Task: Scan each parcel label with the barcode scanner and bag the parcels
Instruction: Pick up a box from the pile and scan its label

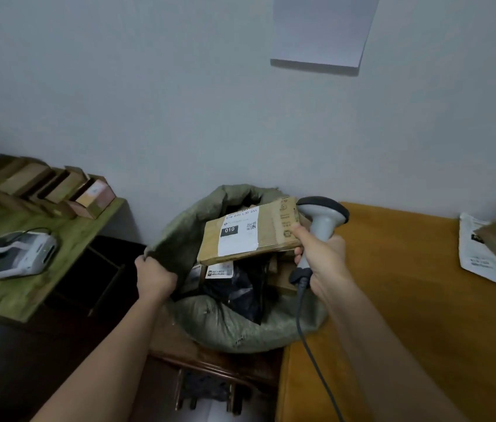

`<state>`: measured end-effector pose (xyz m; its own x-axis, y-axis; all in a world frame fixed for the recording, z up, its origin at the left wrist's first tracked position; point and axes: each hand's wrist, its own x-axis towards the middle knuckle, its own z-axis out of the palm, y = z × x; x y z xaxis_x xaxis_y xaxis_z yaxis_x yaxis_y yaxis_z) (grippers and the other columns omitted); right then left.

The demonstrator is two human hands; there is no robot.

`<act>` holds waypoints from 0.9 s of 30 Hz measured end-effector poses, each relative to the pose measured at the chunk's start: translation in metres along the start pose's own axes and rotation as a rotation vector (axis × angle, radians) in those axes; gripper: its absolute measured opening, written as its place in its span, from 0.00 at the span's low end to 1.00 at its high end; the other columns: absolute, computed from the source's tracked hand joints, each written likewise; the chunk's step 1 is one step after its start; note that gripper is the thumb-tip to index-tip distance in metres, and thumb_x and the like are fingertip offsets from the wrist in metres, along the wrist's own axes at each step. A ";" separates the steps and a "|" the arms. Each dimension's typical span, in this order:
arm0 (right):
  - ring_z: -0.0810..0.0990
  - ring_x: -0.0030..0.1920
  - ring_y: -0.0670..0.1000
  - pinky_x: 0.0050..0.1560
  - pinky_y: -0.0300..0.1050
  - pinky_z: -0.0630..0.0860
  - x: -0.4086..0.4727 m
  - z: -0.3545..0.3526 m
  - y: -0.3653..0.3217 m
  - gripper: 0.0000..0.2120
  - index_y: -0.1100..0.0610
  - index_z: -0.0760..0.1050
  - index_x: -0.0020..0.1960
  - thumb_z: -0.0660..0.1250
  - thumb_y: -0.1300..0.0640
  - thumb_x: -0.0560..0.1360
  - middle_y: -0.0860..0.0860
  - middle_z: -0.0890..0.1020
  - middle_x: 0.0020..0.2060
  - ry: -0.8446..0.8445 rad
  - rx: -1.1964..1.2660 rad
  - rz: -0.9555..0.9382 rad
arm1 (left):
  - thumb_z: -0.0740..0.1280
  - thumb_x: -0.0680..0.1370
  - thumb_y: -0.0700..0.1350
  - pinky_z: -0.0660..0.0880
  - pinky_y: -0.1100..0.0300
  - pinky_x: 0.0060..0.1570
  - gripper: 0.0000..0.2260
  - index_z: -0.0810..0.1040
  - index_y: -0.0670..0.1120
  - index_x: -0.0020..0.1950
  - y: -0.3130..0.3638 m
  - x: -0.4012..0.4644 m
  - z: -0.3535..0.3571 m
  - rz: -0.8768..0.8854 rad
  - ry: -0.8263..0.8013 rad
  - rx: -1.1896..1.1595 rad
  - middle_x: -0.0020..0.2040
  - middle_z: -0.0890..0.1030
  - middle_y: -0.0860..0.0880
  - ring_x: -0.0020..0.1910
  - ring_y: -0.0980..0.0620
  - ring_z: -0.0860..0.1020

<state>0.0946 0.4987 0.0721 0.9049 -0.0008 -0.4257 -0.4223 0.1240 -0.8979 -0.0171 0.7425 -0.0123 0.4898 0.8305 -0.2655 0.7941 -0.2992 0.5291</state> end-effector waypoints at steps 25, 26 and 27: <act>0.73 0.27 0.47 0.26 0.39 0.72 -0.003 -0.116 -0.039 0.07 0.58 0.72 0.52 0.69 0.58 0.78 0.53 0.74 0.36 0.049 -0.064 -0.086 | 0.63 0.76 0.46 0.56 0.41 0.66 0.16 0.71 0.42 0.61 0.116 -0.064 0.062 0.316 0.134 0.323 0.74 0.54 0.40 0.69 0.37 0.57; 0.73 0.27 0.46 0.25 0.39 0.72 -0.001 -0.135 -0.043 0.07 0.57 0.72 0.51 0.69 0.58 0.78 0.53 0.74 0.36 0.070 -0.060 -0.092 | 0.63 0.75 0.44 0.56 0.40 0.66 0.16 0.70 0.42 0.62 0.132 -0.076 0.072 0.375 0.128 0.330 0.74 0.54 0.40 0.69 0.36 0.57; 0.73 0.27 0.46 0.25 0.38 0.72 0.001 -0.154 -0.047 0.07 0.57 0.71 0.51 0.69 0.57 0.78 0.52 0.74 0.36 0.088 -0.058 -0.096 | 0.64 0.74 0.43 0.56 0.40 0.66 0.17 0.70 0.42 0.63 0.147 -0.089 0.083 0.433 0.125 0.335 0.74 0.54 0.40 0.69 0.37 0.57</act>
<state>0.1069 0.3403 0.0968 0.9340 -0.0975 -0.3438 -0.3391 0.0621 -0.9387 0.0860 0.5852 0.0223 0.7661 0.6421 0.0275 0.6111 -0.7411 0.2780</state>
